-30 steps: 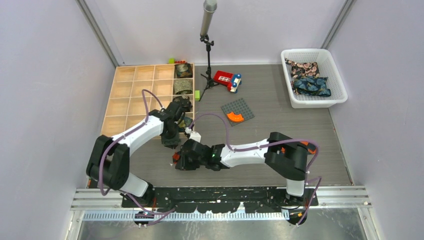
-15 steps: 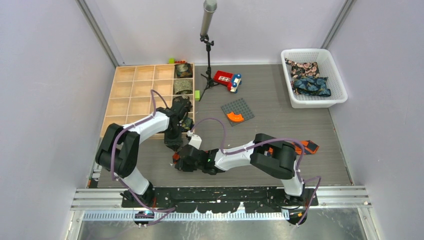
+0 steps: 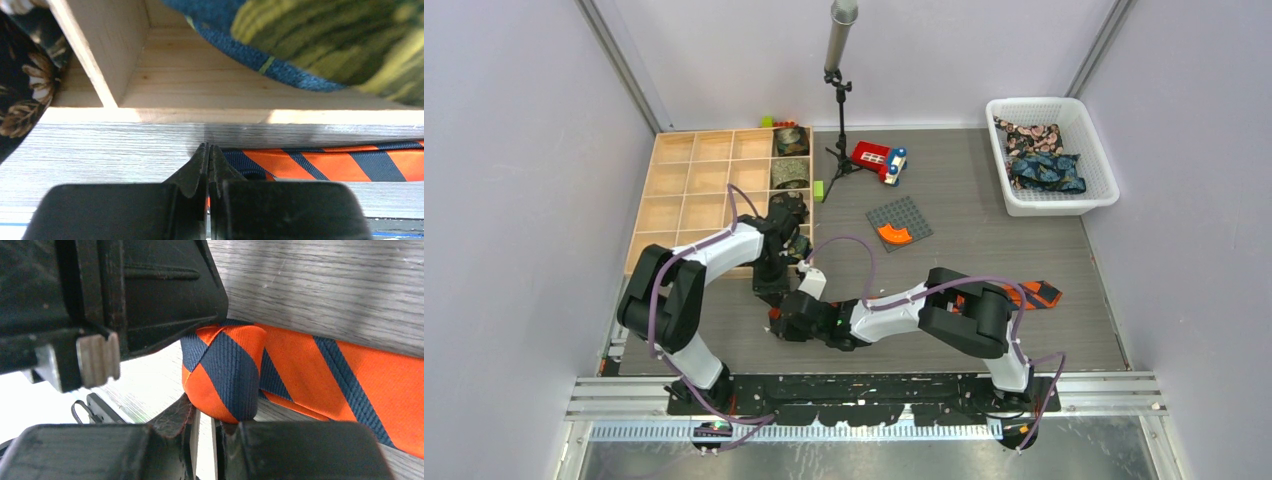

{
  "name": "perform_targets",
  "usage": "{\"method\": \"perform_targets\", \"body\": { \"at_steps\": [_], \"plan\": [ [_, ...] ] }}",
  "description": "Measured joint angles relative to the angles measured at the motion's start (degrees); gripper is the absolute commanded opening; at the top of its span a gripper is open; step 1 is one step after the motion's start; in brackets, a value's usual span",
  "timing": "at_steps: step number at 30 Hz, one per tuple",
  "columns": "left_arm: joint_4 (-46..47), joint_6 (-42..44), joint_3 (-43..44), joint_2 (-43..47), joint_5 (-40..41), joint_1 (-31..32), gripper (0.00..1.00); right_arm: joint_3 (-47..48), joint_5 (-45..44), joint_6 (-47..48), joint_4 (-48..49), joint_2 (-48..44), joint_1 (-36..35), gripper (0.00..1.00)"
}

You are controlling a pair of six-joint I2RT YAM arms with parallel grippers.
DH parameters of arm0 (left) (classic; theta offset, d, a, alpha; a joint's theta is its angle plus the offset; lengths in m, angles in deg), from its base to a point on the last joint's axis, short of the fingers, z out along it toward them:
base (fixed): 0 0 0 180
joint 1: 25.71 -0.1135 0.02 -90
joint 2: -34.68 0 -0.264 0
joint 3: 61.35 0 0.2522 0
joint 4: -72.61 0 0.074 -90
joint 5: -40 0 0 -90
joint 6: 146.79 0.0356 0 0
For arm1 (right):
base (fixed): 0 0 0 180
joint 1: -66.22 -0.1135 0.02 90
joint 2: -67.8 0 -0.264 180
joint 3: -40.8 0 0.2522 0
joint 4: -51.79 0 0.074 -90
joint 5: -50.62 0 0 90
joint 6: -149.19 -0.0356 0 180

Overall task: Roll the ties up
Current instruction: Roll the tie at the center of the board.

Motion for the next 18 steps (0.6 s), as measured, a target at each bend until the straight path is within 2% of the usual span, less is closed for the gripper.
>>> {"method": "perform_targets", "body": {
  "at_steps": [13, 18],
  "plan": [
    [-2.1, -0.2, 0.0, 0.5, -1.9, -0.1, 0.00, 0.7, -0.2, 1.8, -0.5, 0.3, -0.2, 0.18],
    [-2.7, -0.3, 0.0, 0.8, -1.2, -0.1, 0.09, 0.7, -0.1, 4.7, -0.8, 0.0, -0.3, 0.22]
  ]
}}
